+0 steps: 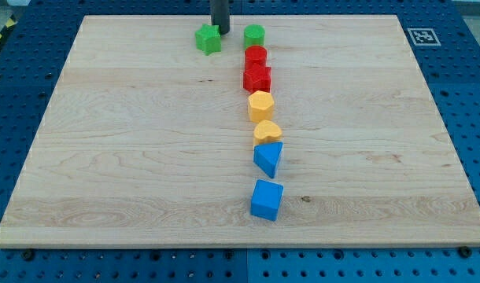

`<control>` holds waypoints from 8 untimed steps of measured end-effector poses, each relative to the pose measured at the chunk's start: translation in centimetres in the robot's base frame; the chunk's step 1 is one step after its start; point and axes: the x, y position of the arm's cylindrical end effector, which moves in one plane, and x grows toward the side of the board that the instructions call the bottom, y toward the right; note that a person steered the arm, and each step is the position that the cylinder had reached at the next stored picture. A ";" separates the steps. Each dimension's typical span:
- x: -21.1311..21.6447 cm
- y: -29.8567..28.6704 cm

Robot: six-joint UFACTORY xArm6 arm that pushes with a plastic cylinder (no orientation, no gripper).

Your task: Push the green star towards center

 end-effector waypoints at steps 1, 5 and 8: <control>0.2 -1.1; 6.9 0.5; 10.4 0.8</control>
